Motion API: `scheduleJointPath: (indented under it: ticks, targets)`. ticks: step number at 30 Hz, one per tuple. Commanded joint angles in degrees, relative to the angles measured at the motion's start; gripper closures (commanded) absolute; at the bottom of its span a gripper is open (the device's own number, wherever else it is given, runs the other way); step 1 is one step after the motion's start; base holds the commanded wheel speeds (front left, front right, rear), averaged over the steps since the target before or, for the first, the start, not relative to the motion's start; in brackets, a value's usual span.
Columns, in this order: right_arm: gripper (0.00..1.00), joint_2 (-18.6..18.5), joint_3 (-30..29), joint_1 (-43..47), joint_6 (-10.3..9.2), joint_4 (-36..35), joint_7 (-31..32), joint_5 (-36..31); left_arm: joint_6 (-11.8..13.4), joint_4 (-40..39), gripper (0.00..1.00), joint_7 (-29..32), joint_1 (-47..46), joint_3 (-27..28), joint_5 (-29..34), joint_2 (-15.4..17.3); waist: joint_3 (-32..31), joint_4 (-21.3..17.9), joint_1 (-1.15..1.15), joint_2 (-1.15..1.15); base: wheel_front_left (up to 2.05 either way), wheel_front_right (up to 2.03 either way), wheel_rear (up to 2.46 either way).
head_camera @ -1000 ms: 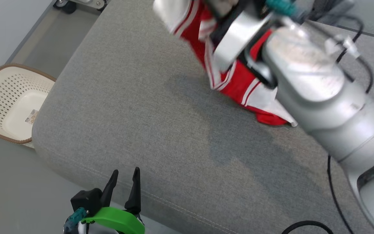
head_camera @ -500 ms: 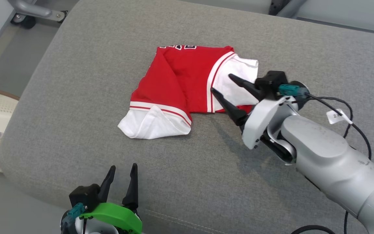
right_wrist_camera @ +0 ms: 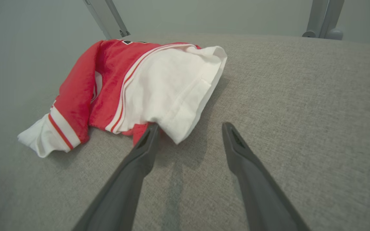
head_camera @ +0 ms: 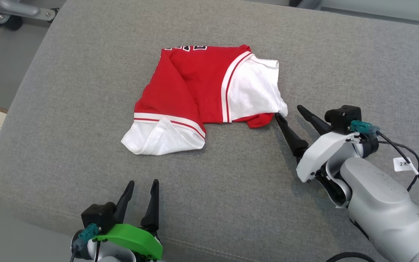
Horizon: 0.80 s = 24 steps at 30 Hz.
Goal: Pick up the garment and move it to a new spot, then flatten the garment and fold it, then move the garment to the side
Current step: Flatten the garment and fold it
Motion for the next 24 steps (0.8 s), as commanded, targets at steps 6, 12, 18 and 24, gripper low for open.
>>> scheduleJointPath:
  ticks: [6, 12, 18, 24]
  targets:
    - [0.0, 0.7, -1.9, 1.3, -0.05, -0.4, -0.1, -2.2, -0.1, 0.0, 0.0, 0.0, -0.3, 0.1, 0.0, 0.1, 1.0, 1.6, 0.0, -0.01, 0.0, 0.0, 0.0]
    - [0.55, 1.1, -3.9, 0.2, -0.05, -0.5, -0.2, -4.7, 0.2, -0.3, 0.0, 0.0, -0.7, 0.0, -0.4, 0.1, 1.5, 1.9, 0.0, -0.01, 0.0, 0.0, 0.0]
    - [1.0, 1.0, -5.9, 0.6, -0.05, -1.3, -0.2, -7.7, 0.3, -0.5, 0.0, 0.0, -0.9, -0.3, -1.0, 0.1, 1.9, 1.7, 0.0, -0.01, 0.0, 0.0, 0.0]
    - [1.0, 0.8, -8.4, 0.2, -0.05, -2.7, -0.2, -9.6, 0.3, -0.7, 0.0, 0.0, -1.1, 0.0, -1.2, 0.1, 2.3, 1.6, 0.0, -0.01, 0.0, 0.0, 0.0]
